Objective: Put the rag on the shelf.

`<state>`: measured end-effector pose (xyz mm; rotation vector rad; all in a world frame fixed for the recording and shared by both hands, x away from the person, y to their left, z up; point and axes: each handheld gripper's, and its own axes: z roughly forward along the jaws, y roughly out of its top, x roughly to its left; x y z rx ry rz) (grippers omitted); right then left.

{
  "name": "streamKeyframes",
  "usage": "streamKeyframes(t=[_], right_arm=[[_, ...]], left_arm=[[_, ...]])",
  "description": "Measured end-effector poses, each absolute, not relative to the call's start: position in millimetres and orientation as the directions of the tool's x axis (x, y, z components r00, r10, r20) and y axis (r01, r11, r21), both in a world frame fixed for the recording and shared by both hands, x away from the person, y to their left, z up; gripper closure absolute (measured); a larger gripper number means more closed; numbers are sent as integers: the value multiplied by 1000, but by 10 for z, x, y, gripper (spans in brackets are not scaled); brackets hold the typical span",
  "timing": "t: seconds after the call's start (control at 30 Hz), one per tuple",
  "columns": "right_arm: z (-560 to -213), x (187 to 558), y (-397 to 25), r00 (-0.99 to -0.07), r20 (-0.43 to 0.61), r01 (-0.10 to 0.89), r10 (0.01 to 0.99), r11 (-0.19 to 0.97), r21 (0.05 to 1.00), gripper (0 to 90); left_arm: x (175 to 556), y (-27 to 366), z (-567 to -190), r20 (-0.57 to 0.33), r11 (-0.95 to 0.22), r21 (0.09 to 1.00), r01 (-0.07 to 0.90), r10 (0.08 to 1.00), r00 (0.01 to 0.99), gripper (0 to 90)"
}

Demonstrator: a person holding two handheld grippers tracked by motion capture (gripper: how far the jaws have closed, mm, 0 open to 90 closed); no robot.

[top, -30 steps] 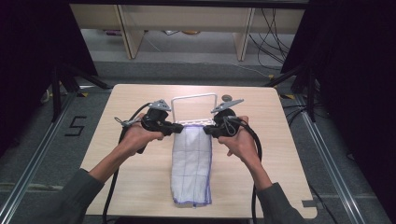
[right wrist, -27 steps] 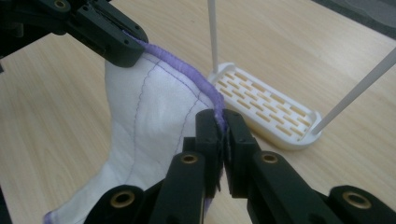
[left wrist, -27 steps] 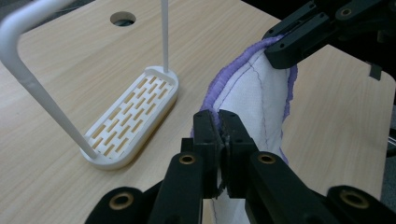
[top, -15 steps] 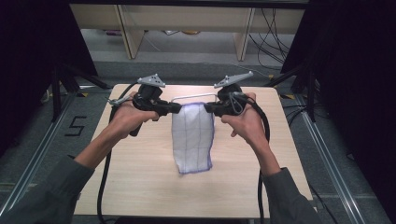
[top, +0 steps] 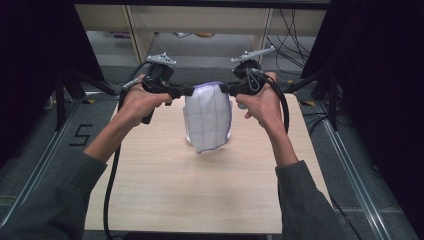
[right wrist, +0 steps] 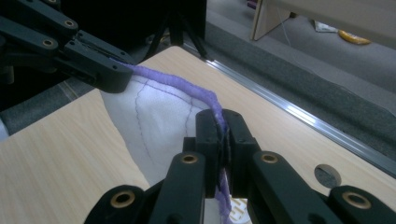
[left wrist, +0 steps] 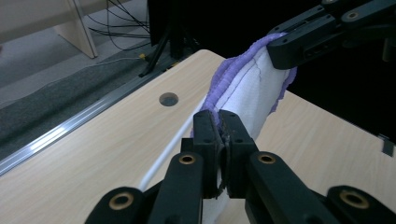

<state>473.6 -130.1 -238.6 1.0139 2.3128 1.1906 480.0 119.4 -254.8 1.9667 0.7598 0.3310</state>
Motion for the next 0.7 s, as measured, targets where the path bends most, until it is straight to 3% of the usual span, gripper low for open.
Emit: streamKeyframes(t=[0.7], right_arm=[[-2271, 5146, -1272, -648, 44, 425, 760, 314, 849, 864]], left_arm=[[5180, 1191, -2322, -94, -255, 891, 377, 708, 700, 859]])
